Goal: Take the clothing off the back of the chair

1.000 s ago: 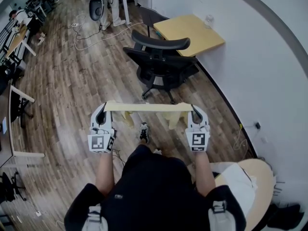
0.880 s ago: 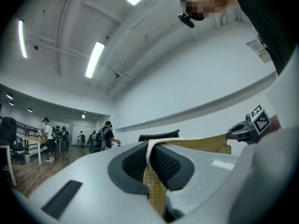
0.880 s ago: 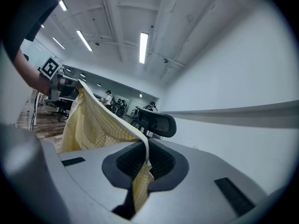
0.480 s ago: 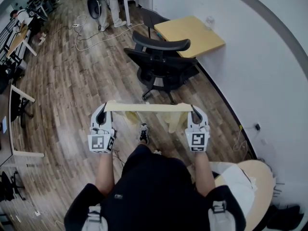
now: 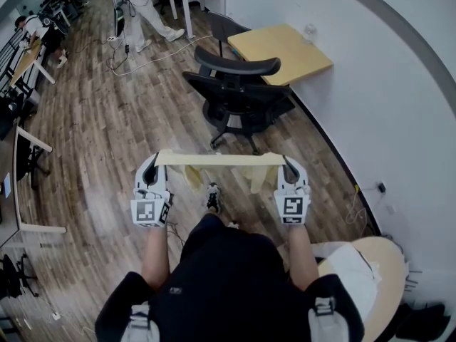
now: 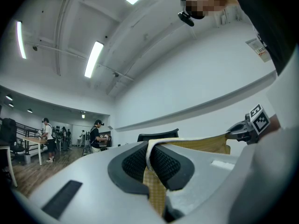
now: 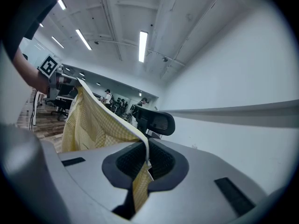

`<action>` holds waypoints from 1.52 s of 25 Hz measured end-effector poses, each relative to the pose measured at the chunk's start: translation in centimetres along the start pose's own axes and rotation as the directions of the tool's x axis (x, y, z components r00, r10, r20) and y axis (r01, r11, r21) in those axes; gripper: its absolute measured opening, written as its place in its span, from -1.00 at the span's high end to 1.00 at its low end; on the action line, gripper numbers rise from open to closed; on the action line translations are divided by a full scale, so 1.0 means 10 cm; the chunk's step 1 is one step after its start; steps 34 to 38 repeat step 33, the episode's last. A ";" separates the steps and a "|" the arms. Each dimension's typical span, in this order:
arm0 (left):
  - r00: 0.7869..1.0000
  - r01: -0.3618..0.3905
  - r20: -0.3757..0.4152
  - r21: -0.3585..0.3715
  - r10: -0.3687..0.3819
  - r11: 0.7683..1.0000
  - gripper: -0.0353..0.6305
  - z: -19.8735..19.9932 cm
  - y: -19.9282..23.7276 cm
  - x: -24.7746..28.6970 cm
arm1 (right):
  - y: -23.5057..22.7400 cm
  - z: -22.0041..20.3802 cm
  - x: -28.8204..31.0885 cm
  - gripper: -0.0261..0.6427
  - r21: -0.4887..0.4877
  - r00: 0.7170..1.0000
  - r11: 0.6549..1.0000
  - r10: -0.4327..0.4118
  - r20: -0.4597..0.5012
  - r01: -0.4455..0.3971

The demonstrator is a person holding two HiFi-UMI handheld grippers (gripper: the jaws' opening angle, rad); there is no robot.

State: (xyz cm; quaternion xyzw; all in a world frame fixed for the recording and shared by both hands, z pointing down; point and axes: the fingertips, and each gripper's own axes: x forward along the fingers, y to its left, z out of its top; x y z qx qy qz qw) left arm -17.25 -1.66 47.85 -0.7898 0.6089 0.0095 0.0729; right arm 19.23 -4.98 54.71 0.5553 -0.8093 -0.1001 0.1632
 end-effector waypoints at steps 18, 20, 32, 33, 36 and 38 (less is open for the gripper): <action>1.000 0.001 -0.006 -0.014 -0.001 1.000 0.88 -0.02 -0.03 0.01 | 0.03 -0.07 0.03 0.91 0.004 1.000 1.000 0.015 -0.009 -0.015; 1.000 0.002 -0.009 -0.013 -0.002 1.000 0.88 -0.02 -0.02 0.01 | 0.03 -0.07 0.04 0.91 0.006 1.000 1.000 0.015 -0.010 -0.015; 1.000 0.008 -0.021 -0.004 -0.008 1.000 0.88 -0.06 -0.03 0.05 | 0.00 -0.09 0.05 0.92 0.017 1.000 1.000 0.012 -0.021 -0.012; 1.000 0.009 -0.022 -0.006 -0.009 1.000 0.88 -0.07 -0.04 0.05 | 0.00 -0.10 0.04 0.91 0.017 1.000 1.000 0.011 -0.023 -0.011; 1.000 0.009 -0.022 -0.006 -0.009 1.000 0.88 -0.07 -0.04 0.05 | 0.00 -0.10 0.04 0.91 0.017 1.000 1.000 0.011 -0.023 -0.011; 1.000 0.009 -0.022 -0.006 -0.009 1.000 0.88 -0.07 -0.04 0.05 | 0.00 -0.10 0.04 0.91 0.017 1.000 1.000 0.011 -0.023 -0.011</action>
